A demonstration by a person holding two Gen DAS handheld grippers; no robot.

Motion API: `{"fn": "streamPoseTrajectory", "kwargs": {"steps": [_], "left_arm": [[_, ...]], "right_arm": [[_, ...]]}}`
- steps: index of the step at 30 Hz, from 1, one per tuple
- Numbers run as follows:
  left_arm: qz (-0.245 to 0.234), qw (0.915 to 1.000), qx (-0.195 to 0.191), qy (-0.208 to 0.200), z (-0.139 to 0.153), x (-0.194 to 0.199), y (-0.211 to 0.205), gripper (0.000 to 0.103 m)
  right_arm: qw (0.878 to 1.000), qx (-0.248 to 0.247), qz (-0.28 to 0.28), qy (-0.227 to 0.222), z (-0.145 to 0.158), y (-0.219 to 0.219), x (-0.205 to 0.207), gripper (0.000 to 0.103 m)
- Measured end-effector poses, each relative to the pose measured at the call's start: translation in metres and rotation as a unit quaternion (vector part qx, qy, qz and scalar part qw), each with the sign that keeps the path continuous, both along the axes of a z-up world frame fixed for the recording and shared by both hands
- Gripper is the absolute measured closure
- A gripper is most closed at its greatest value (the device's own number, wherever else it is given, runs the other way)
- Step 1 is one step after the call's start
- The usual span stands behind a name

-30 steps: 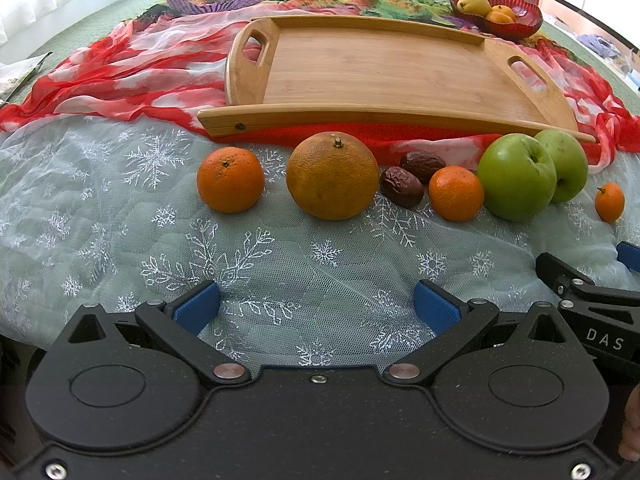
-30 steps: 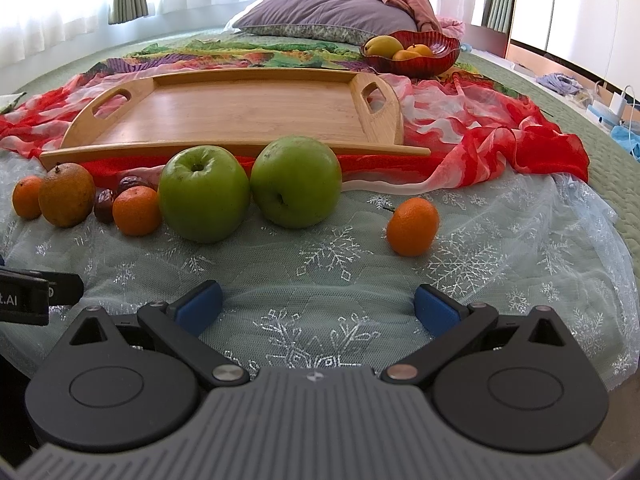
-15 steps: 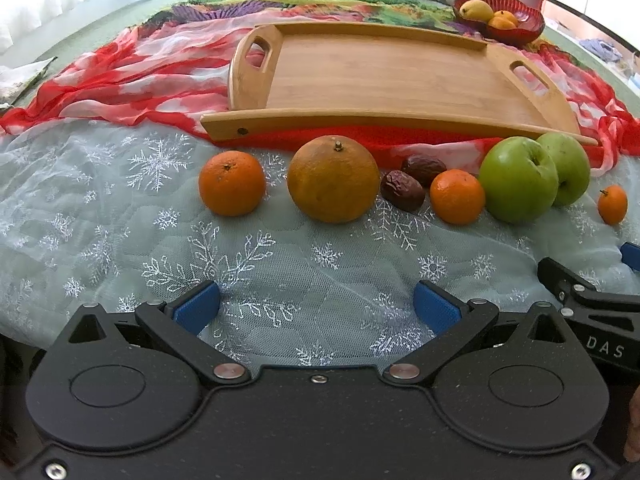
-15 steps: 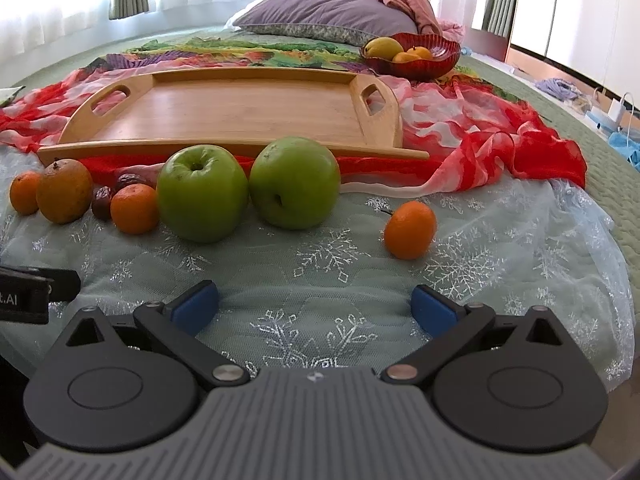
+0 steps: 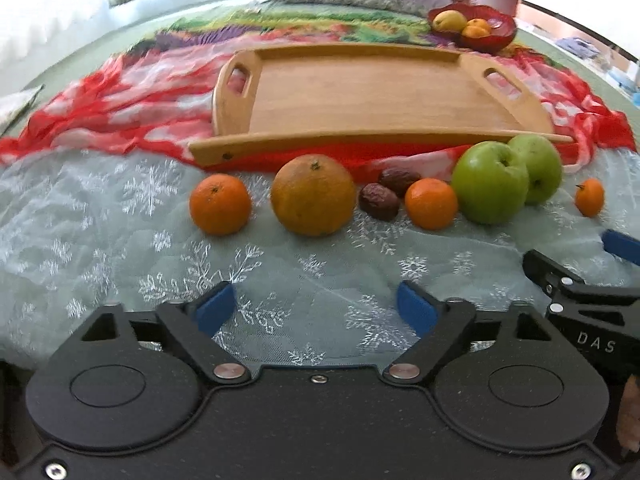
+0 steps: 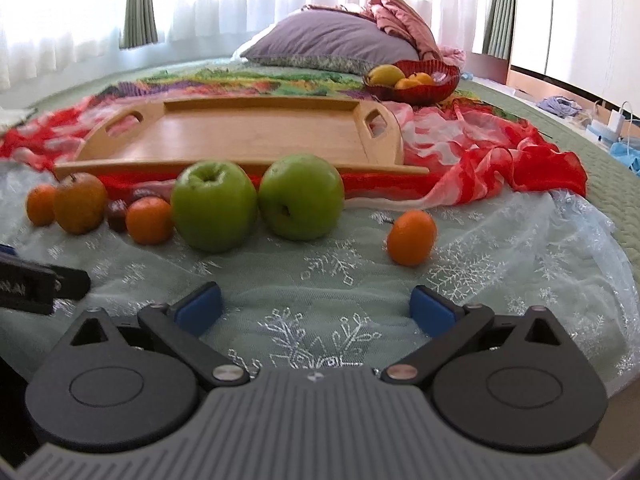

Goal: Organize fruits
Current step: 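Grasp the large brown orange with the left gripper while the right grasps a green apple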

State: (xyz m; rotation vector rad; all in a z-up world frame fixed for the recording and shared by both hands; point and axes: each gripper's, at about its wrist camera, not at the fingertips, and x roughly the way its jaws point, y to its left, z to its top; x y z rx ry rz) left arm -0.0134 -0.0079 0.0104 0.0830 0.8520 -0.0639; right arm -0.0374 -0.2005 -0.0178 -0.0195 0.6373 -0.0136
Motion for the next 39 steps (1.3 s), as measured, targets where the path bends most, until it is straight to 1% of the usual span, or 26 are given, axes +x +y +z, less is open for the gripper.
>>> {"fn": "streamPoseTrajectory", "kwargs": {"steps": [1, 3, 4, 6, 8, 11, 13, 15, 19, 20, 22, 24, 29, 37, 39], "left_arm": [[-0.002, 1.0, 0.0, -0.006, 0.002, -0.002, -0.001, 0.028], [-0.006, 0.9998, -0.003, -0.018, 0.007, -0.005, -0.003, 0.037], [-0.007, 0.9997, -0.003, -0.025, 0.01, -0.006, -0.003, 0.04], [-0.009, 0.9991, 0.001, -0.041, 0.015, -0.008, -0.005, 0.05], [-0.01, 0.9982, 0.001, -0.059, 0.02, -0.009, -0.006, 0.052], [-0.001, 0.9966, -0.023, -0.079, 0.027, -0.007, -0.003, 0.056], [0.004, 0.9955, -0.051, -0.08, 0.03, -0.003, 0.003, 0.057], [0.018, 0.9939, -0.074, -0.08, 0.03, 0.002, 0.008, 0.057], [0.039, 0.9915, -0.094, -0.081, 0.027, 0.009, 0.017, 0.062], [0.042, 0.9911, -0.095, -0.083, 0.026, 0.009, 0.019, 0.063], [0.045, 0.9907, -0.097, -0.085, 0.025, 0.011, 0.021, 0.064], [0.045, 0.9899, -0.102, -0.088, 0.024, 0.014, 0.023, 0.064], [0.043, 0.9898, -0.102, -0.089, 0.02, 0.019, 0.023, 0.064], [0.038, 0.9901, -0.096, -0.095, 0.015, 0.026, 0.02, 0.063], [0.037, 0.9902, -0.096, -0.094, 0.014, 0.028, 0.02, 0.062]], "right_arm": [[1.0, 0.005, 0.005, -0.007, 0.002, -0.001, -0.001, 0.0], [1.0, 0.013, 0.011, -0.024, 0.007, -0.003, -0.005, 0.0], [0.999, 0.017, 0.015, -0.037, 0.011, -0.004, -0.007, 0.0], [0.997, 0.03, 0.027, -0.058, 0.018, -0.007, -0.009, 0.0], [0.995, 0.054, 0.036, -0.071, 0.025, -0.013, -0.007, 0.0], [0.993, 0.084, 0.031, -0.072, 0.033, -0.022, 0.001, 0.002], [0.993, 0.097, 0.02, -0.068, 0.036, -0.025, 0.007, 0.008], [0.992, 0.113, 0.01, -0.059, 0.038, -0.03, 0.013, 0.011], [0.988, 0.149, -0.007, -0.045, 0.039, -0.036, 0.024, 0.017], [0.987, 0.154, -0.01, -0.043, 0.038, -0.038, 0.027, 0.019], [0.986, 0.158, -0.014, -0.041, 0.038, -0.039, 0.031, 0.026], [0.987, 0.157, -0.016, -0.042, 0.039, -0.039, 0.035, 0.029], [0.986, 0.162, -0.026, -0.027, 0.036, -0.04, 0.046, 0.032], [0.987, 0.16, -0.021, -0.003, 0.031, -0.038, 0.056, 0.032], [0.987, 0.157, -0.02, 0.003, 0.03, -0.037, 0.059, 0.032]]}}
